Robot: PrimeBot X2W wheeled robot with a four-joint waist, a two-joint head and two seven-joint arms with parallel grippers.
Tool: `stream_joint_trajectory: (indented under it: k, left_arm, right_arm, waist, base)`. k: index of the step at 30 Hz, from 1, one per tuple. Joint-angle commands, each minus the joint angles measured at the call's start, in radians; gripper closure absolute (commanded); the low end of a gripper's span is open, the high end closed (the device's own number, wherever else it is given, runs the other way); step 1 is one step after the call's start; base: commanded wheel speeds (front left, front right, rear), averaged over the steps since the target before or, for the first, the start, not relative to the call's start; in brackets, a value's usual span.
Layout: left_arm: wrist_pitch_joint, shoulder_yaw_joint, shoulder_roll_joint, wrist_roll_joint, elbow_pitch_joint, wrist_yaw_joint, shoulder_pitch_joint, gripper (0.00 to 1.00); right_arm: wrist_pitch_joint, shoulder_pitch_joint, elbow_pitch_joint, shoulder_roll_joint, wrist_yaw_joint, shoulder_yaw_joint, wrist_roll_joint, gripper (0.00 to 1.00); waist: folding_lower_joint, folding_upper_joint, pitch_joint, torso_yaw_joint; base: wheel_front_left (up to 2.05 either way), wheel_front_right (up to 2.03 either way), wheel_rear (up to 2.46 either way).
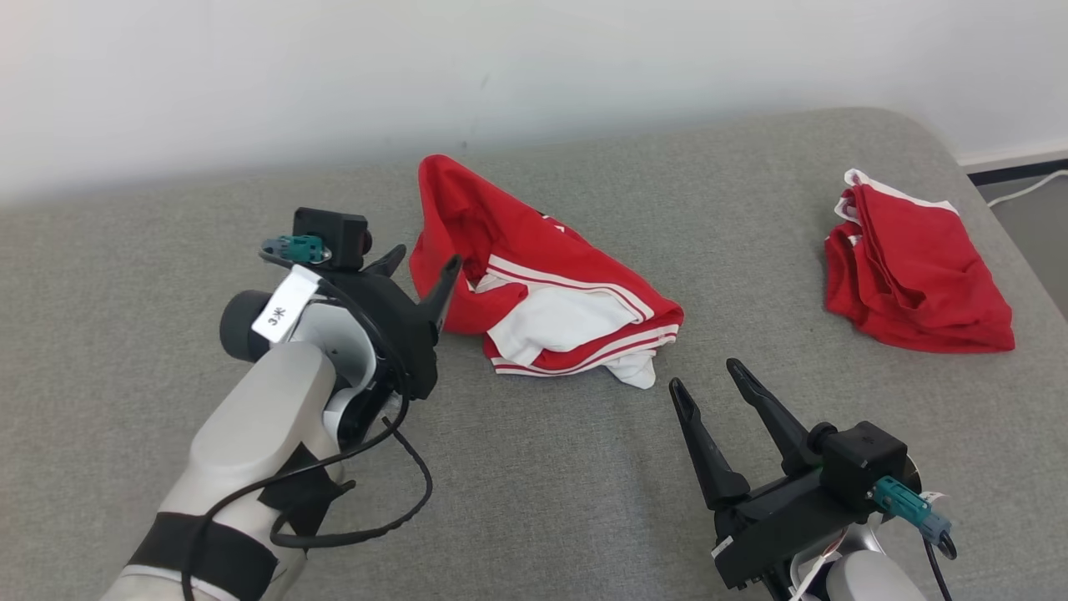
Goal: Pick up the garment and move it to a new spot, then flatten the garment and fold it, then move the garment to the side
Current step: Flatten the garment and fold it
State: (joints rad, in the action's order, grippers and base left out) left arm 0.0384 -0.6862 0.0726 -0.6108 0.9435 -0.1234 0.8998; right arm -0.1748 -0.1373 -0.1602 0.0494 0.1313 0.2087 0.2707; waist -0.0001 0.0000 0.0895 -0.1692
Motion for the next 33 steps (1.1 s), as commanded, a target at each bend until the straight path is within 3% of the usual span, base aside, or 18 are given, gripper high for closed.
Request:
stream_joint_trajectory:
  k: [1, 15, 24, 33]
  left_arm:
    - [0.002, -0.007, -0.001, -0.013, -0.008, -0.002, -0.013, 0.0]
    - [0.061, -0.08, -0.006, -0.017, -0.02, -0.008, 0.003, 0.0]
    - [0.165, -0.127, 0.029, 0.04, 0.057, 0.071, 0.079, 0.0]
    - [0.274, -0.159, 0.02, 0.064, 0.067, 0.131, 0.125, 0.0]
  right_arm:
    - [0.003, 0.004, 0.002, 0.003, -0.001, -0.004, -0.005, 0.0]
    - [-0.011, -0.019, 0.006, 0.003, -0.001, -0.003, 0.007, 0.0]
    - [-0.039, -0.041, -0.007, 0.003, -0.001, -0.004, 0.024, 0.0]
    - [-0.058, -0.052, -0.024, 0.003, -0.001, -0.004, 0.036, 0.0]
  waist:
    - [0.0001, 0.0, 0.002, -0.006]
    - [0.0001, 0.0, 0.064, -0.096]
    - [0.0001, 0.0, 0.123, -0.177]
    - [0.0001, 0.0, 0.141, -0.207]
  base:
    - [0.0, 0.0, 0.0]
    - [0.0, 0.0, 0.0]
    - [0.0, 0.0, 0.0]
    - [0.0, 0.0, 0.0]
